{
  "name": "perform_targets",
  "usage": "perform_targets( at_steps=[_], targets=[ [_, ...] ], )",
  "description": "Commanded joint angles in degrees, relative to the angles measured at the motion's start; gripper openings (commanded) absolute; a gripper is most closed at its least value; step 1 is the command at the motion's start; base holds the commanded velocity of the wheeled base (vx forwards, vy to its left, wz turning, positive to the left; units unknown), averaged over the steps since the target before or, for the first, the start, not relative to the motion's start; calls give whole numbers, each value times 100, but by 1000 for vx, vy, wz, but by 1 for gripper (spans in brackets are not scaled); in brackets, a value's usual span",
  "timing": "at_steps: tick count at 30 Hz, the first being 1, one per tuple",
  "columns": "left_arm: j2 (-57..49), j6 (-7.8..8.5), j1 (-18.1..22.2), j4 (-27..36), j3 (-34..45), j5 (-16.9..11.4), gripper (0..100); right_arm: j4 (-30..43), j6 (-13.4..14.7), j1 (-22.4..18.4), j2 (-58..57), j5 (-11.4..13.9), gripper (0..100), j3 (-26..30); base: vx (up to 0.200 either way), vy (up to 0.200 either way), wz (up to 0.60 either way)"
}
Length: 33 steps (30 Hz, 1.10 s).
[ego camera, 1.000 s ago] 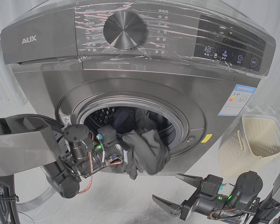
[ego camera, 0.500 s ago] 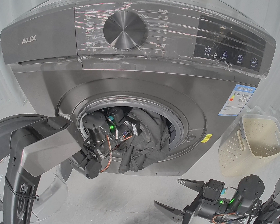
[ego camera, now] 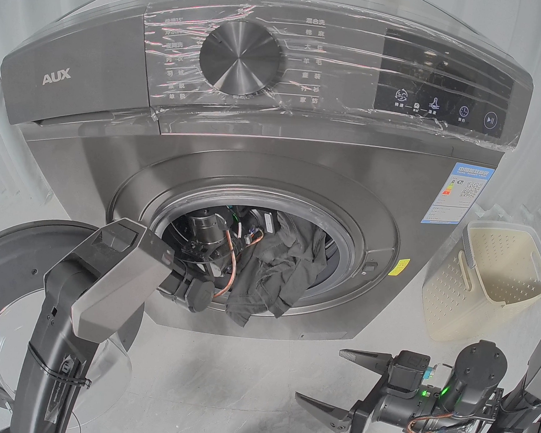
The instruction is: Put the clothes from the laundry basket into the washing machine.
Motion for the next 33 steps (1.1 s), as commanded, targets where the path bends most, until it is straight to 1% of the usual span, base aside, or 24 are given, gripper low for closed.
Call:
perform_targets(
  at_steps=[1, 4, 10, 11, 12, 13, 15, 17, 19, 23, 24, 26, 28, 33],
  targets=[
    [687, 33, 219, 730, -1673, 400, 0, -12, 5, 11, 136, 4, 100, -3, 0, 0, 0],
    [898, 33, 272, 985, -2245, 436, 0, -12, 5, 11, 162, 4, 100, -3, 0, 0, 0],
    [890, 33, 237, 1055, -2210, 436, 0, -12, 5, -7, 171, 4, 100, -3, 0, 0, 0],
    [890, 24, 237, 1064, -2210, 436, 100, -12, 5, 2, 171, 4, 100, -3, 0, 0, 0],
    [890, 24, 237, 1064, -2210, 436, 100, -12, 5, 2, 171, 4, 100, -3, 0, 0, 0],
    [854, -20, 219, 1064, -2166, 462, 100, -12, 5, -7, 180, 4, 100, -3, 0, 0, 0],
    [749, -29, 210, 1073, -1876, 506, 100, -12, 5, -7, 198, 4, 100, -3, 0, 0, 0],
    [318, -20, 210, 1135, -1128, 480, 100, -12, 5, -7, 206, 4, 100, -3, 0, 0, 0],
    [-104, -29, 201, 1284, -364, 383, 100, -12, 5, -7, 206, 4, 100, -3, 0, 0, 0],
    [-745, -11, 140, 1583, 814, 75, 100, -12, 5, -7, 206, 4, 100, -12, 0, 0, 0],
    [-886, 15, 131, 1697, 1078, 14, 100, -12, 5, -7, 215, 4, 100, -12, 0, 0, 0],
    [-1018, 42, 70, 1811, 1412, -74, 100, -12, 5, 2, 215, 4, 100, -12, 0, 0, 0],
    [-1035, 77, 17, 1785, 1605, -162, 100, -12, 5, 2, 215, 4, 100, -12, 0, 0, 0],
    [-895, 156, -53, 1776, 1728, -171, 100, -12, 5, 11, 250, 4, 100, -12, 0, 0, 0]
  ],
)
